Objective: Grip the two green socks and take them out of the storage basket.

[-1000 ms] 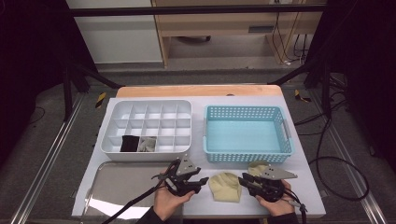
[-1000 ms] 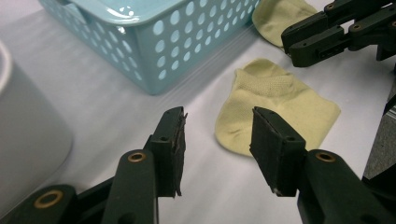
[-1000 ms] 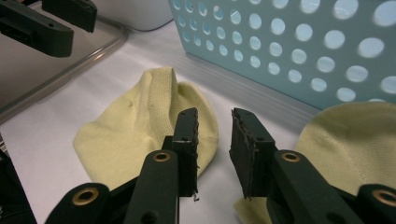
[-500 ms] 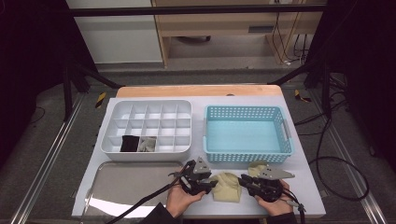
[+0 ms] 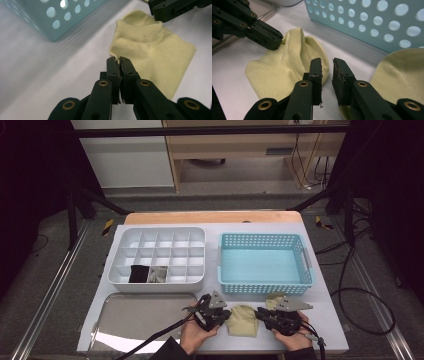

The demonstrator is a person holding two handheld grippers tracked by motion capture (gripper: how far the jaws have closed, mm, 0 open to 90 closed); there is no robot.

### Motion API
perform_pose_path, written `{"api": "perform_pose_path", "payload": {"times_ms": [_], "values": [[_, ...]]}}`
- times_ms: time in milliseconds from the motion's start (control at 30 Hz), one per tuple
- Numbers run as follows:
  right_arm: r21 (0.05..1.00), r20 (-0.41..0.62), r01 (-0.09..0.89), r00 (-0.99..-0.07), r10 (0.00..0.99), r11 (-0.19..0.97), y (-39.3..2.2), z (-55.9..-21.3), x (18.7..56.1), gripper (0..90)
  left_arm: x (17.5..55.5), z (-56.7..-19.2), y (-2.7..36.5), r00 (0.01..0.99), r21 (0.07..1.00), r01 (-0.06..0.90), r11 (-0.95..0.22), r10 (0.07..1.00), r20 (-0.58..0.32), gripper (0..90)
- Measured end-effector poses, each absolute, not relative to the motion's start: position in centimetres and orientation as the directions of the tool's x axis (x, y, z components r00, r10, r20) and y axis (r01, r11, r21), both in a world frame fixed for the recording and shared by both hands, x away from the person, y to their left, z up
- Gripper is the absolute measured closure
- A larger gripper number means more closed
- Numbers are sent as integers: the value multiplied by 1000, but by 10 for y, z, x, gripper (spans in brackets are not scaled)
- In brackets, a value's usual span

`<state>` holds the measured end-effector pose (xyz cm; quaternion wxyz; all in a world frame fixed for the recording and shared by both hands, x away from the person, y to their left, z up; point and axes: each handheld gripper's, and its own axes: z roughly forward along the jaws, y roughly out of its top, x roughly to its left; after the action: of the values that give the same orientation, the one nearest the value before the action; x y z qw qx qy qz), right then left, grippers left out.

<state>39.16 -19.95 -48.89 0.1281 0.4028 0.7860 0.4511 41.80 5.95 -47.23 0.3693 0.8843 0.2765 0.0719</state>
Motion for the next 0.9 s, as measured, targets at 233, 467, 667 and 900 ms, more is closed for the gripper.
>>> {"api": "perform_pose_path", "payload": {"times_ms": [233,467,667,900], "values": [[825,172,505,-650,740,252,-198,-488,392,774,403,-455,82,828,740,415,-530,557,-65,869],[824,167,498,-669,725,269,-186,-488,394,760,392,-458,103,813,754,419,-506,579,-63,868],[817,167,503,-675,718,282,-178,-488,398,769,386,-463,114,800,752,429,-501,597,-58,866],[811,161,503,-683,712,299,-175,-489,399,894,383,-468,121,785,756,438,-487,617,-58,866]]}}
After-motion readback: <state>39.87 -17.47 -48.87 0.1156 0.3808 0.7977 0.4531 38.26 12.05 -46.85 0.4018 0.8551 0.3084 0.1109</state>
